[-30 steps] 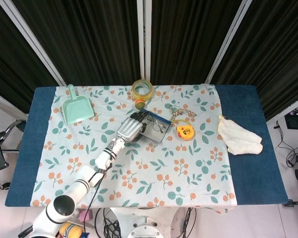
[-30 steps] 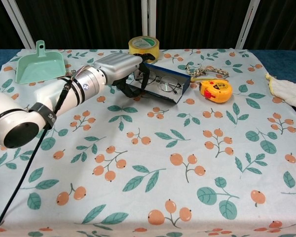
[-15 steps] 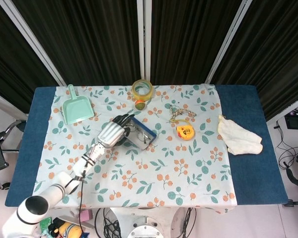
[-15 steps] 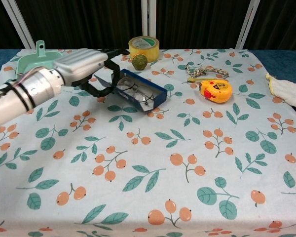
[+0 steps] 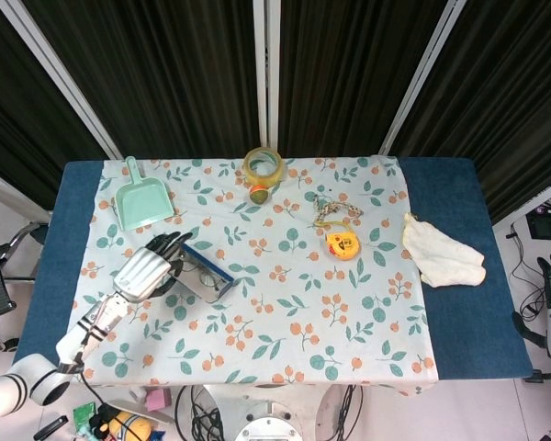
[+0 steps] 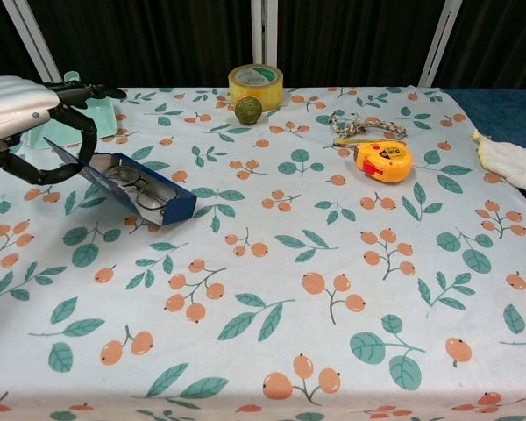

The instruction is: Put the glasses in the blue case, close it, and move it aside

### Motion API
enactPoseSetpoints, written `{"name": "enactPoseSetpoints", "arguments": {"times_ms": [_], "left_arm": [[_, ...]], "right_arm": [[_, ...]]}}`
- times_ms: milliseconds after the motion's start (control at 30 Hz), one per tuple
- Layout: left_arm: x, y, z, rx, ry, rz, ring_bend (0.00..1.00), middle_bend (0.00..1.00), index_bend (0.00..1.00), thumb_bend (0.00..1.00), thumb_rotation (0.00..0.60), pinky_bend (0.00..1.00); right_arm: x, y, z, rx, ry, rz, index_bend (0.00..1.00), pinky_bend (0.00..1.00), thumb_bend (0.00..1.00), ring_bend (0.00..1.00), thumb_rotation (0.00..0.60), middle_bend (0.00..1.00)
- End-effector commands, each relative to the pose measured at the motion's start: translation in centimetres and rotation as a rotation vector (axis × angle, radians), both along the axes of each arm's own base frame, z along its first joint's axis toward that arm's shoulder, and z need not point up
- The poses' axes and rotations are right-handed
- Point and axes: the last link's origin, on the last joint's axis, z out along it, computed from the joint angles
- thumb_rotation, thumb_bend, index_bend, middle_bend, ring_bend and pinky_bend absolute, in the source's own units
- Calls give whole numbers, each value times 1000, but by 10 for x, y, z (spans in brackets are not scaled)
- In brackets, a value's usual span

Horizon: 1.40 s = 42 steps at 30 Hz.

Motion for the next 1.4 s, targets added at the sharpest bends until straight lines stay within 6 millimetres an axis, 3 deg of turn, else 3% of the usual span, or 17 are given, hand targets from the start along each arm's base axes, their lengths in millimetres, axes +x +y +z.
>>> {"name": "enactPoseSetpoints", "arguments": {"times_ms": [33,367,767,1400], "left_arm": [[7,3,-17,-63,92,35,58,32,745,428,600,162],[45,33,-43,-79,170,62,58,32,745,428,600,162],[63,62,-48,-25,201,81,58,32,744,428,600,163],[111,99,-60,23,238,89,58,32,741,428,600,162]], "right_arm": [[0,1,-1,2,0,0,0,0,176,0,600,0],[-9,4,8,-25,-5,-30,0,0,176,0,600,0],[-16,2,10,-30,-14,-49,0,0,176,0,600,0],[-20,-3,10,-29,-24,-61,0,0,176,0,600,0]]}}
